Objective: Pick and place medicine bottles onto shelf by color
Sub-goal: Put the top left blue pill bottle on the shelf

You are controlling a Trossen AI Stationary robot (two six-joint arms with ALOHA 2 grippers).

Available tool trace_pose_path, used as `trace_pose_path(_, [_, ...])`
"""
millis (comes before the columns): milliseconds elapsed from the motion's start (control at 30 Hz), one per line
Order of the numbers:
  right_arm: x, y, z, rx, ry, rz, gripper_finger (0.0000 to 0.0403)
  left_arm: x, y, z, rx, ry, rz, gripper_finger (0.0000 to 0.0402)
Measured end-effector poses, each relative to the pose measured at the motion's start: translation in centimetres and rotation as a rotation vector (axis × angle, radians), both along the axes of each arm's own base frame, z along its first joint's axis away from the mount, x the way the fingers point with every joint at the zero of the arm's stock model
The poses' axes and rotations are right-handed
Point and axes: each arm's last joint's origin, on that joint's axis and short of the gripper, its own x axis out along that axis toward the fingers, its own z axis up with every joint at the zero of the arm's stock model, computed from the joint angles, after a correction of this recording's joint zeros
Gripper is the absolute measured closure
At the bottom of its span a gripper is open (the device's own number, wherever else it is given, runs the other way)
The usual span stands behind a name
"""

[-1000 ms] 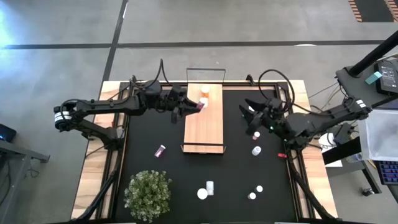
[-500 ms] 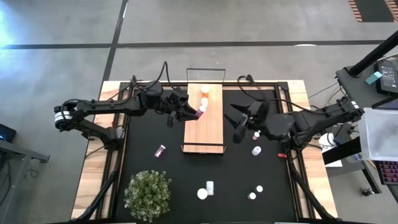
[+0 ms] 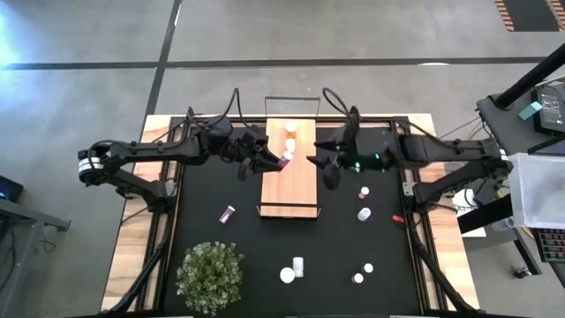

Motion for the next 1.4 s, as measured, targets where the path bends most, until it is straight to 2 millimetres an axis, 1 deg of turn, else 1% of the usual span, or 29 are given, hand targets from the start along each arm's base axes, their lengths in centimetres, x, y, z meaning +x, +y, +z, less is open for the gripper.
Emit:
trace_pose_path(133, [0.2, -2.3, -0.1, 0.096, -0.004, 0.085, 0.0174, 1.0, 0.3, -0.4, -0.026, 0.025, 0.0, 0.0313])
trace_pose_path(233, [0.8, -3.8, -0.6, 0.157, -0.001, 0.118, 0.0174, 1.9, 0.6, -0.5, -0.046, 0.041, -0.01, 0.0313])
trace_pose_path(333, [1.8, -4.6, -1.6, 0.182, 0.029, 0.176, 0.0174, 2.7, 0.7, -0.6, -0.055, 0.051, -0.039, 0.0313])
trace_pose_path(567, [2.6, -6.2, -2.5, 0.221, 0.049, 0.249, 0.0174, 3.1, 1.2, -1.1, -0.08, 0.072, -0.034, 0.0313])
trace_pose_path(800, [2.8, -6.9, -2.9, 0.275, 0.05, 0.316, 0.0174, 3.1, 1.2, -1.1, -0.083, 0.071, -0.023, 0.0313])
trace_pose_path(1133, [3.5, -7.2, -3.6, 0.283, 0.063, 0.314, 0.0177, 3.1, 1.3, -0.8, -0.081, 0.065, -0.001, 0.0313])
trace_pose_path(1233, [4.0, -7.3, -3.8, 0.281, 0.056, 0.316, 0.019, 3.1, 1.3, -0.9, -0.082, 0.068, -0.002, 0.0313])
trace_pose_path(1400, [4.4, -7.3, -4.1, 0.281, 0.053, 0.322, 0.023, 3.1, 1.3, -1.1, -0.085, 0.077, -0.003, 0.0313])
